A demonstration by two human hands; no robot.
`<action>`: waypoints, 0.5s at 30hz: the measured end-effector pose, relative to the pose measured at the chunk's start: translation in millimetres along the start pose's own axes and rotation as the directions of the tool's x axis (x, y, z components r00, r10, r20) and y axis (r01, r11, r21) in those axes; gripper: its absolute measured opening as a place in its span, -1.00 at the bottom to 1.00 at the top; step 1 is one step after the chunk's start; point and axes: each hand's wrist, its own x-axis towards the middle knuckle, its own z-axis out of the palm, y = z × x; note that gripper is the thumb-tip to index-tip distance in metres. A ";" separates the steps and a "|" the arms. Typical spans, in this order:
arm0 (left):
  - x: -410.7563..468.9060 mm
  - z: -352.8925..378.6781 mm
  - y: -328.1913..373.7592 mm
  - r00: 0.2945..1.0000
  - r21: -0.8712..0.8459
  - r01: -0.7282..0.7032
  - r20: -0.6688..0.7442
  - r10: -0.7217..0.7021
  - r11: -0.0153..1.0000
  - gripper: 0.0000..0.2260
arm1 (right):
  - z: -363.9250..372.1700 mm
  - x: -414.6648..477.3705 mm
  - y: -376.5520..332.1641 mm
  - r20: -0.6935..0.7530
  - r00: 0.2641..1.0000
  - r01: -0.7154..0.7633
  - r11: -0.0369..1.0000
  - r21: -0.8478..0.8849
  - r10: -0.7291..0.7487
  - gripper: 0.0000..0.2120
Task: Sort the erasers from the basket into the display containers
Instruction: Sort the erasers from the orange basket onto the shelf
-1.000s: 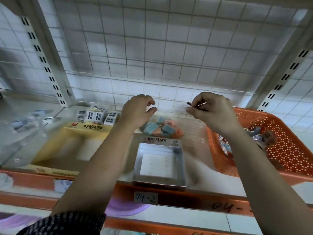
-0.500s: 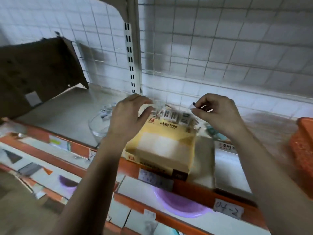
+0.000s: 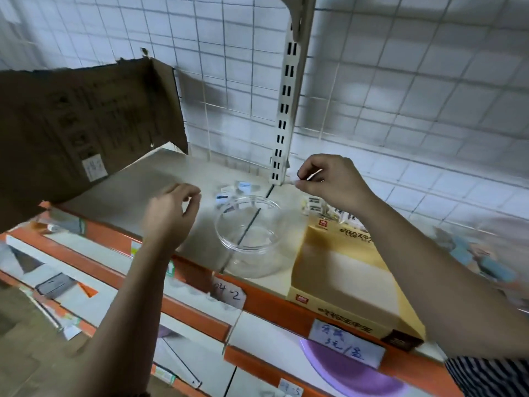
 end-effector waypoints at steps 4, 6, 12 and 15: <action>6.0 11.0 -7.9 0.998 -0.028 0.046 0.041 -0.045 0.999 -0.74 | 24.6 29.8 -5.3 0.062 0.998 0.022 0.999 -0.043 -0.019 -0.86; 6.6 15.2 -9.5 0.998 0.002 0.009 0.059 -0.009 1.000 -0.73 | 36.4 43.2 -5.8 0.131 0.991 0.045 0.996 -0.073 -0.035 -0.80; 9.6 25.0 -12.1 0.987 0.097 -0.029 0.160 0.013 0.995 -0.71 | 78.0 74.2 -3.2 0.329 0.943 0.124 0.963 -0.237 -0.041 -0.72; 9.8 24.3 -10.6 0.987 0.113 -0.026 0.160 0.008 0.993 -0.73 | 92.1 81.2 0.3 0.314 0.949 0.097 0.967 -0.237 -0.018 -0.78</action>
